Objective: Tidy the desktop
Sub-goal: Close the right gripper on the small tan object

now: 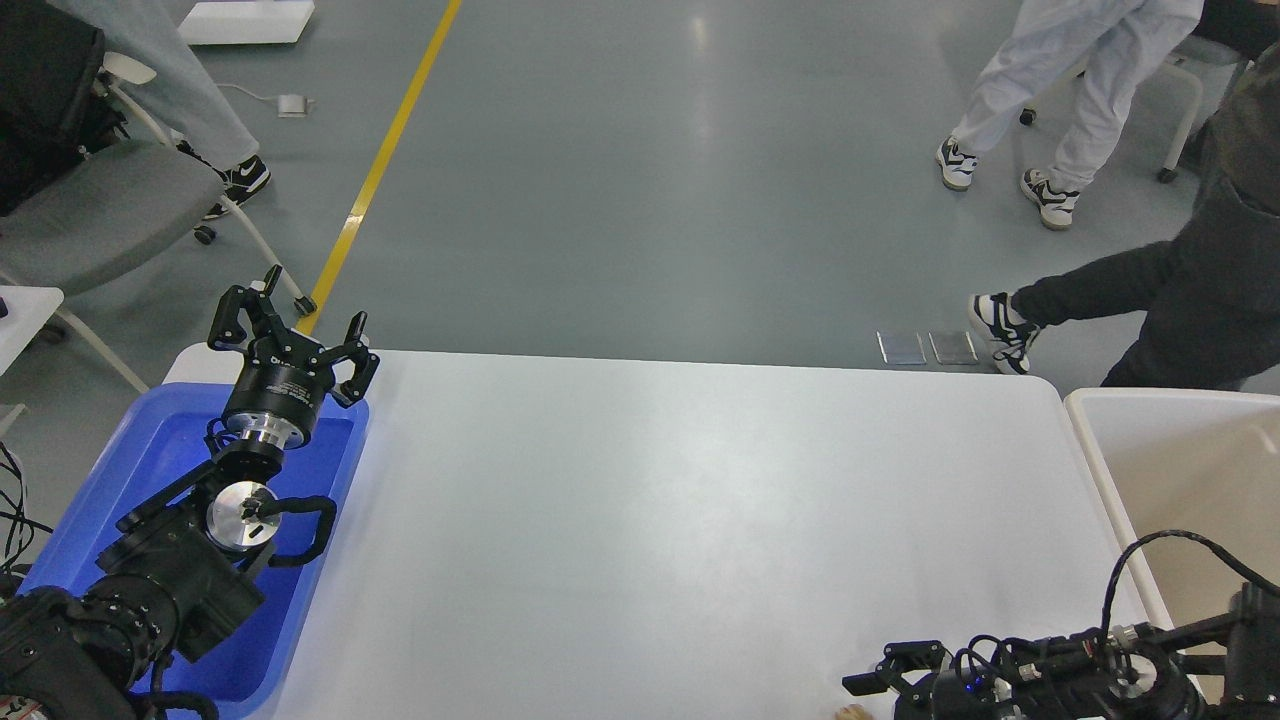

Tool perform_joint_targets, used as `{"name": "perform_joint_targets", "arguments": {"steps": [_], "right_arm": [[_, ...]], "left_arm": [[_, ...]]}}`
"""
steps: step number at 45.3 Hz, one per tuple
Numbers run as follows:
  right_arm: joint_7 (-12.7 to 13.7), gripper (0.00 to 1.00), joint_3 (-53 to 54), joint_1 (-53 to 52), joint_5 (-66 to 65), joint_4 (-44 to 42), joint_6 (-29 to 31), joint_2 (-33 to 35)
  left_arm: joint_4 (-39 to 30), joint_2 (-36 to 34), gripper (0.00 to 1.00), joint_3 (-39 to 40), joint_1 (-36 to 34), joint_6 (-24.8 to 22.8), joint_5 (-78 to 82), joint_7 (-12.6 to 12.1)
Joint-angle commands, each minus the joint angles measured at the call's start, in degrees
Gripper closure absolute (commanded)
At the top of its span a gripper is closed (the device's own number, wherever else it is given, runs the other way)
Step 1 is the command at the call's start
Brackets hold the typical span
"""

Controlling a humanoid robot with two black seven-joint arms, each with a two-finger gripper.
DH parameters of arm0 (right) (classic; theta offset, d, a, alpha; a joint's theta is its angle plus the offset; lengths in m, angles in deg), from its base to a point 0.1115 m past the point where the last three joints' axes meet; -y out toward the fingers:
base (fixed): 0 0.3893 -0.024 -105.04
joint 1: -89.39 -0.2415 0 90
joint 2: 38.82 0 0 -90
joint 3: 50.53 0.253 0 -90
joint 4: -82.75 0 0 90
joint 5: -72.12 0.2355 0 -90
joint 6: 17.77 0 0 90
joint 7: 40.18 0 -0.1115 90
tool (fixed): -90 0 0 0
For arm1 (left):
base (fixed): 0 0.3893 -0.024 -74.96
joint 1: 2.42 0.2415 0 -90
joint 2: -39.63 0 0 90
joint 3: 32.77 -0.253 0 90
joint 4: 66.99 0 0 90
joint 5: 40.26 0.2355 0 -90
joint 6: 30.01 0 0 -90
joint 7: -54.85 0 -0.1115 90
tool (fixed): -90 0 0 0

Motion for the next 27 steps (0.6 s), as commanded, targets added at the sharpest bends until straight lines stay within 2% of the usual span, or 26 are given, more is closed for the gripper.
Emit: {"name": "perform_joint_targets", "arguments": {"steps": [1,5,10,19,22,23,25,26,27], "right_arm": [[-1.2,0.0,-0.3,2.2,-0.9,-1.9,-2.5,-0.4],[-1.4,0.0,-0.3,2.5,-0.9,-2.6,-2.8,-0.4],[-3.3,0.0,-0.4,3.6,-0.9,-3.8,-3.8,-0.5],[-3.8,0.02,-0.5,5.9,-0.8,-9.6,-6.3,-2.7],[-5.2,0.23,-0.8,7.1,-0.6,-11.5,-7.0,-3.6],[-5.2,0.33,-1.0,7.3,-0.3,-12.0,-7.0,-3.8],[-5.4,0.65,-1.7,7.4,0.1,-12.9,-7.0,-4.1],[-5.4,0.77,-1.9,7.4,0.2,-13.3,-7.0,-4.2],[-5.5,0.85,-2.0,7.4,0.5,-13.7,-7.1,-4.3]], "left_arm": [[0.0,0.0,0.0,0.0,0.0,0.0,0.0,0.0],[0.0,0.0,0.0,0.0,0.0,0.0,-0.1,0.0],[0.0,0.0,0.0,0.0,0.0,0.0,0.0,0.0],[0.0,0.0,0.0,0.0,0.0,0.0,0.0,0.0],[0.0,0.0,0.0,0.0,0.0,0.0,-0.1,0.0],[0.0,0.0,0.0,0.0,0.0,0.0,0.0,0.0],[0.0,0.0,0.0,0.0,0.0,0.0,0.0,0.0],[0.0,0.0,0.0,0.0,0.0,0.0,0.0,0.0],[0.0,0.0,0.0,0.0,0.0,0.0,0.0,0.0]]}}
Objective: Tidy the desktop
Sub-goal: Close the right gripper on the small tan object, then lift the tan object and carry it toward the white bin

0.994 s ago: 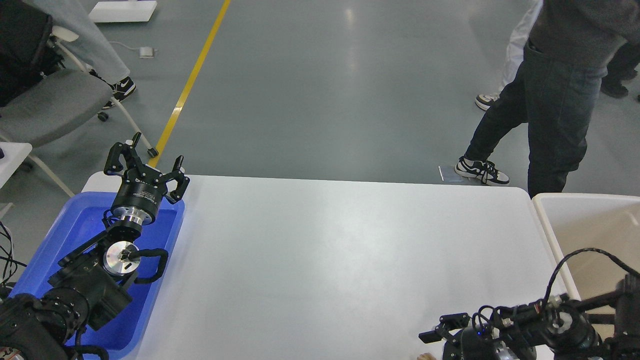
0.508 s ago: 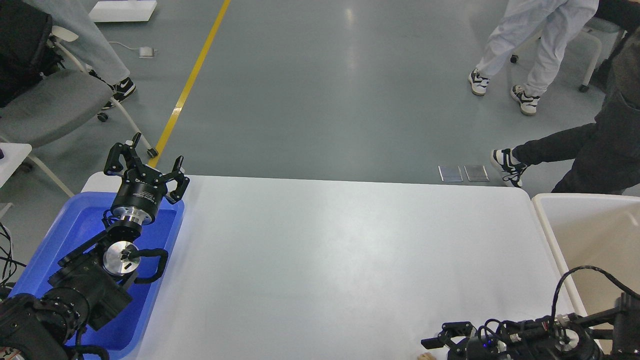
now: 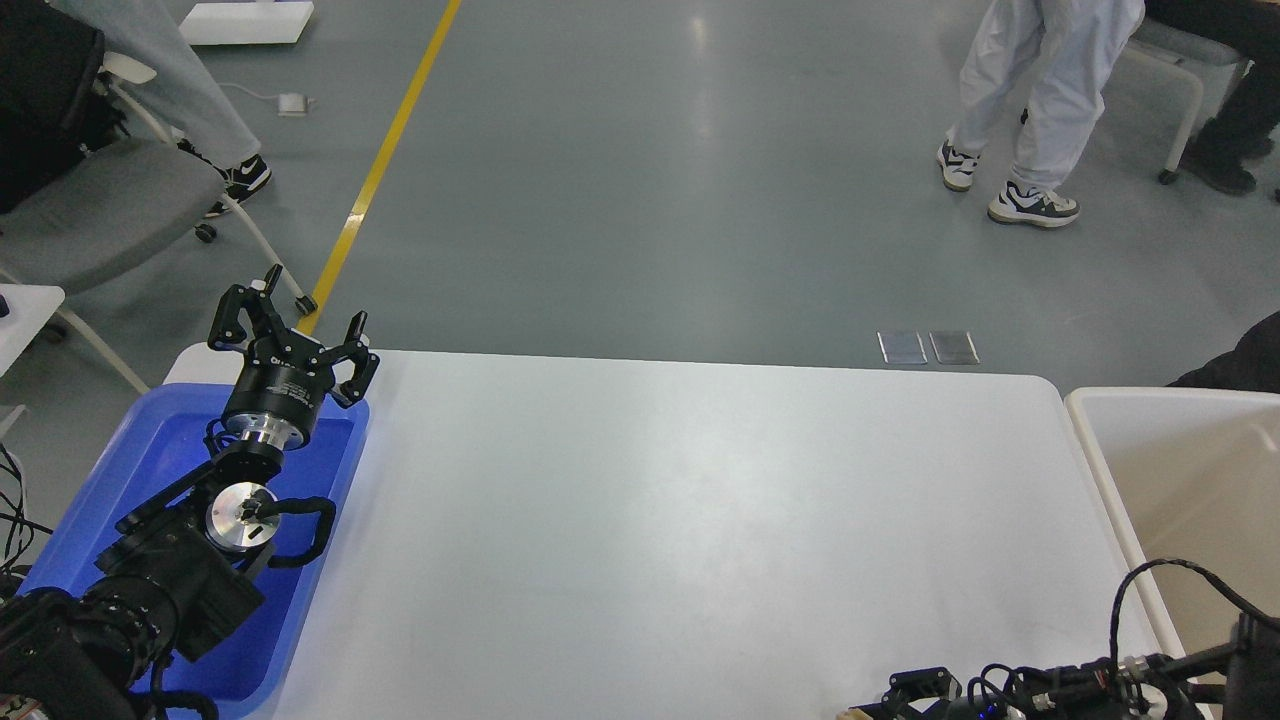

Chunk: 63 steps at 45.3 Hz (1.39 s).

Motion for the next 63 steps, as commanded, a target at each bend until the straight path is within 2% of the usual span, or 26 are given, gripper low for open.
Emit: {"name": "perform_joint_targets", "arguments": {"steps": [1,2,3,16,25,34,40,47,63], "right_arm": [[-1.6,0.92,-1.3,2.0,1.2,-5.5,-1.7,-1.9],[-1.7,0.99,-1.4,2.1,1.2,-5.7,-1.7,-1.9],[-1.7,1.0,-1.4,2.1,1.3,-5.9,-1.7,-1.9],[-1.8,1.0,-0.5,-1.8,4.6,-4.4,-1.7,-1.4],[-3.1,1.0,-1.4,-11.4,14.4,4.0,0.3,2.9],[-3.7,1.0,-0.5,-23.5,20.2,12.9,9.8,10.8],[-4.9,1.0,0.1,-33.8,28.7,15.1,18.3,15.3],[-5.5,1.0,3.0,-42.6,39.3,12.9,29.3,20.8],[-4.8,1.0,15.8,-46.3,48.3,7.0,40.7,37.3]], "left_arm": [[0.0,0.0,0.0,0.0,0.0,0.0,-0.1,0.0],[0.0,0.0,0.0,0.0,0.0,0.0,-0.1,0.0],[0.0,0.0,0.0,0.0,0.0,0.0,0.0,0.0],[0.0,0.0,0.0,0.0,0.0,0.0,0.0,0.0],[0.0,0.0,0.0,0.0,0.0,0.0,0.0,0.0],[0.0,0.0,0.0,0.0,0.0,0.0,0.0,0.0],[0.0,-0.1,0.0,0.0,0.0,0.0,-0.1,0.0],[0.0,-0.2,0.0,0.0,0.0,0.1,-0.1,0.0],[0.0,-0.2,0.0,0.1,0.1,0.1,-0.1,0.0]]}}
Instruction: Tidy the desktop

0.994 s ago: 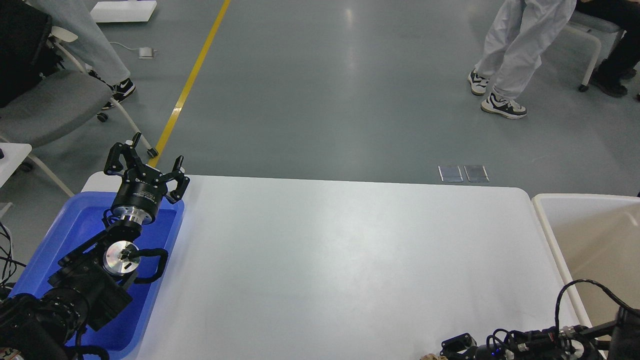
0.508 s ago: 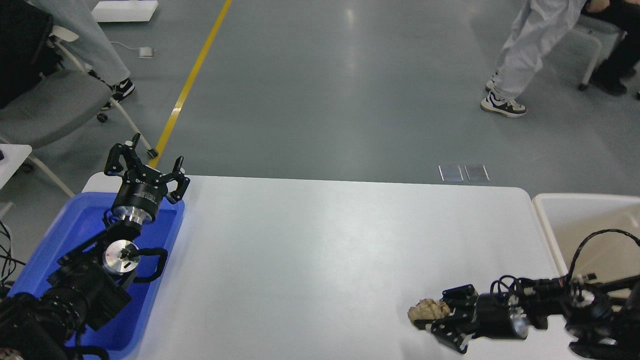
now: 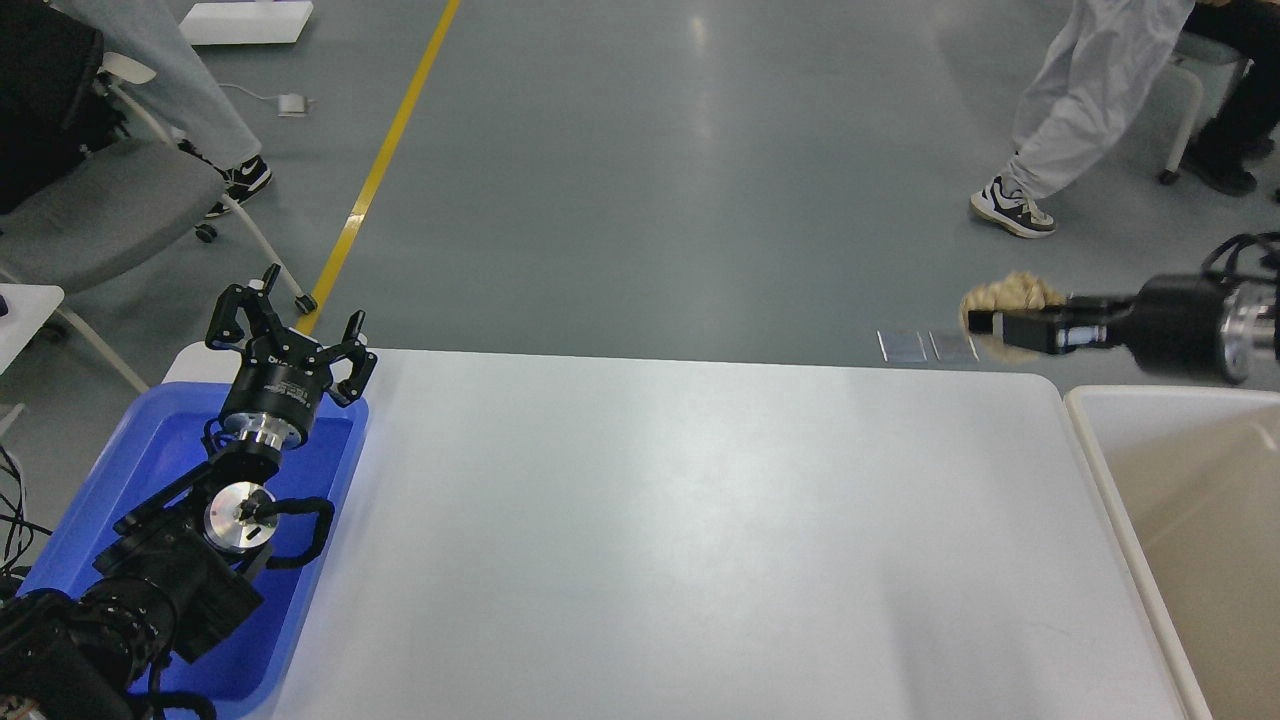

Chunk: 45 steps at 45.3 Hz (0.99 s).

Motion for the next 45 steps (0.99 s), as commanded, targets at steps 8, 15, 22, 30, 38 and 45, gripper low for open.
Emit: {"name": "perform_joint_targets", "arguments": {"steps": [8,15,22,30,38,45], "right_arm": [[1.1,1.0,9.8,-2.9,6.6,-4.9,10.5,12.1],[1.1,1.0,9.9,2.5,14.2,-12.6,9.7,14.1],[1.0,1.0,10.0,9.7,24.9,-21.4,9.2,13.0],[1.0,1.0,10.0,21.1,44.7,-29.0,8.2,10.9],[1.1,1.0,10.6,34.8,59.7,-29.5,2.6,7.8],[1.2,1.0,11.8,44.9,72.6,-31.2,-2.9,2.1]], "left_arm": [[0.0,0.0,0.0,0.0,-0.1,0.1,0.0,0.0],[0.0,0.0,0.0,0.0,-0.1,0.1,0.0,0.0],[0.0,0.0,0.0,0.0,-0.1,0.1,0.0,0.0],[0.0,0.0,0.0,0.0,-0.1,0.1,0.0,0.0],[0.0,0.0,0.0,0.0,-0.1,0.1,0.0,0.0],[0.0,0.0,0.0,0.0,-0.1,0.1,0.0,0.0]]}}
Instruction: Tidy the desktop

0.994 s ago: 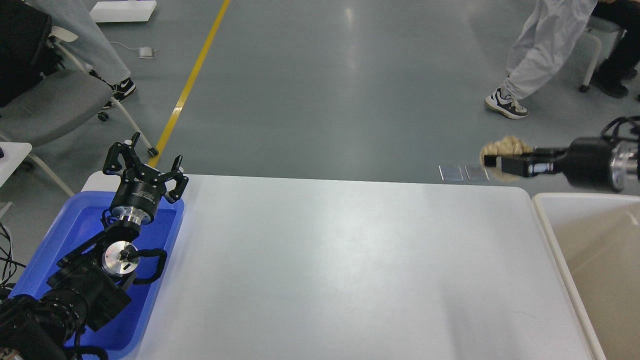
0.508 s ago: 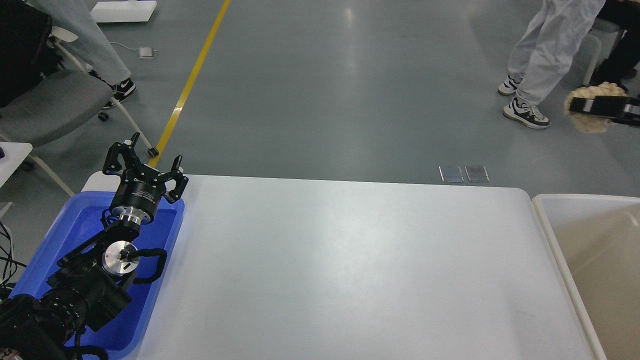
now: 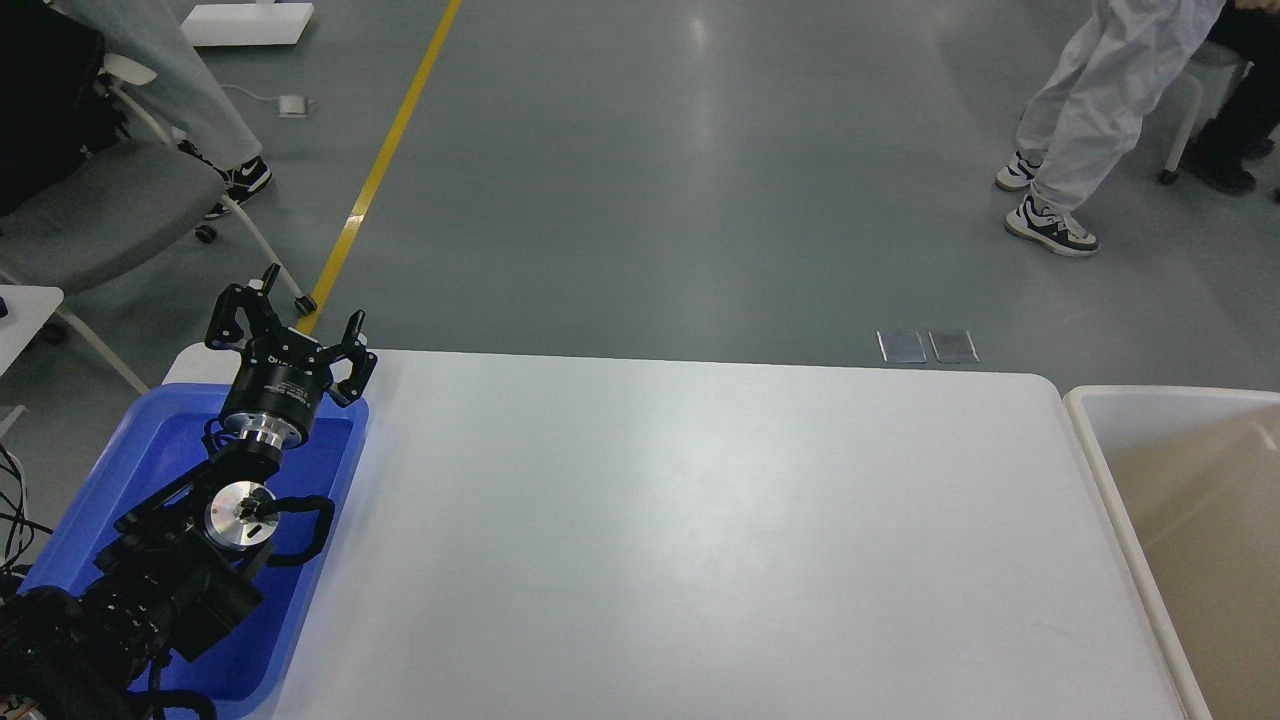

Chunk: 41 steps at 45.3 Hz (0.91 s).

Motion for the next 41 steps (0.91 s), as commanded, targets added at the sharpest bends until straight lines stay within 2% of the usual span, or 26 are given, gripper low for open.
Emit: {"name": "perform_joint_targets", "arguments": {"steps": [1,7,15,20,24,31,35,41], "right_arm": [[0.2,1.0,1.3,16.6,21.5,-4.3,-7.6,-7.3],[0.2,1.0,1.4,22.6,28.3,-8.4,-10.7,-12.6],[0.4,1.0,3.4,31.1,33.5,-19.1,-10.9,-21.2],[4.2,1.0,8.2,34.2,33.1,-27.6,-10.6,-28.1],[7.7,1.0,10.5,35.0,32.8,-32.7,-10.2,-30.5],[10.5,1.0,10.6,34.3,31.5,-41.4,-9.3,-34.6],[10.9,1.0,11.0,32.9,30.0,-45.8,-8.8,-36.5],[12.2,1.0,10.8,28.3,29.7,-47.5,-9.6,-38.7]], "left_arm": [[0.0,0.0,0.0,0.0,0.0,0.0,0.0,0.0],[0.0,0.0,0.0,0.0,0.0,-0.1,0.0,0.0],[0.0,0.0,0.0,0.0,0.0,-0.1,0.0,0.0],[0.0,0.1,0.0,0.0,0.0,-0.1,0.0,0.0],[0.0,0.1,0.0,0.0,0.0,-0.1,0.0,0.0],[0.0,0.1,0.0,0.0,0.0,-0.1,0.0,0.0],[0.0,0.1,0.0,0.0,0.0,-0.1,0.0,0.0],[0.0,0.1,0.0,0.0,0.0,-0.2,0.0,0.0]]}}
